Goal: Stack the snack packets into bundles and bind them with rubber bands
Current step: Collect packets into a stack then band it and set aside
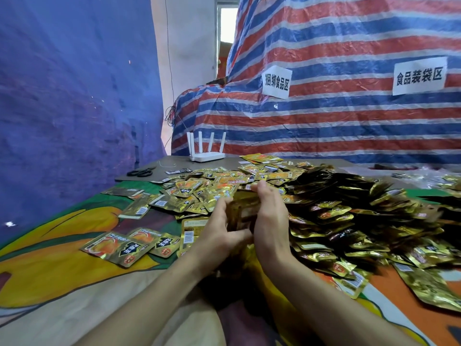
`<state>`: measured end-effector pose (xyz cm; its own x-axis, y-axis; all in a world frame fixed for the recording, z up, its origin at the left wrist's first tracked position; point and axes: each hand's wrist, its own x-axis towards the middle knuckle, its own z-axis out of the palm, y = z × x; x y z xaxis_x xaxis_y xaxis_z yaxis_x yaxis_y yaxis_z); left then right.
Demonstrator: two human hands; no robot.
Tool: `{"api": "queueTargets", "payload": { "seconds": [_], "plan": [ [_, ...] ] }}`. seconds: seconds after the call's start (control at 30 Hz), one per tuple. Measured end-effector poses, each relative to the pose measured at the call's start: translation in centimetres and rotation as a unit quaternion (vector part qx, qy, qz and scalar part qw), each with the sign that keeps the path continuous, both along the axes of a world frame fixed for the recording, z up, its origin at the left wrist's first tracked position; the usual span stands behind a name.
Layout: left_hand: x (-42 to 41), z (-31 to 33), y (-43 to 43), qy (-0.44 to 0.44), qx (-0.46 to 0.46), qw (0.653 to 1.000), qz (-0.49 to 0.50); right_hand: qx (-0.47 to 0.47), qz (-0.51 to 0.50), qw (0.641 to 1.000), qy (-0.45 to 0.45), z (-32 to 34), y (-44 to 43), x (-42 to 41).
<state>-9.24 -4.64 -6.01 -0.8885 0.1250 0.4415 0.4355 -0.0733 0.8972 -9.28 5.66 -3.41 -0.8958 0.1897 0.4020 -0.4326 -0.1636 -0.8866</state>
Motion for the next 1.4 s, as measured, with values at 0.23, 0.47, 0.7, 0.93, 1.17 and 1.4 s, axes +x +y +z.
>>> {"api": "queueTargets", "payload": {
  "seconds": [0.23,0.47,0.7,0.93,1.17,1.4],
  "plan": [
    [0.2,0.8,-0.4,0.012,-0.023,1.000,0.006,0.010,0.056,0.996,-0.072,0.0,0.2,-0.8],
    [0.8,1.4,-0.7,0.061,-0.032,0.998,0.005,-0.014,0.177,0.979,-0.097,0.2,0.1,-0.8],
    [1.0,1.1,-1.0,0.029,-0.073,0.997,-0.003,0.000,0.192,0.980,-0.050,0.0,0.4,-0.8],
    [0.6,0.8,0.1,0.058,-0.015,0.993,0.104,0.090,0.075,0.992,0.052,1.3,1.5,0.0],
    [-0.1,-0.1,0.6,0.100,-0.069,0.985,0.124,0.262,-0.064,0.958,0.099,0.9,7.0,1.7],
    [-0.1,-0.6,0.7,0.126,-0.065,0.989,0.050,0.529,-0.241,0.812,0.044,2.7,19.0,3.2]
  ]
}}
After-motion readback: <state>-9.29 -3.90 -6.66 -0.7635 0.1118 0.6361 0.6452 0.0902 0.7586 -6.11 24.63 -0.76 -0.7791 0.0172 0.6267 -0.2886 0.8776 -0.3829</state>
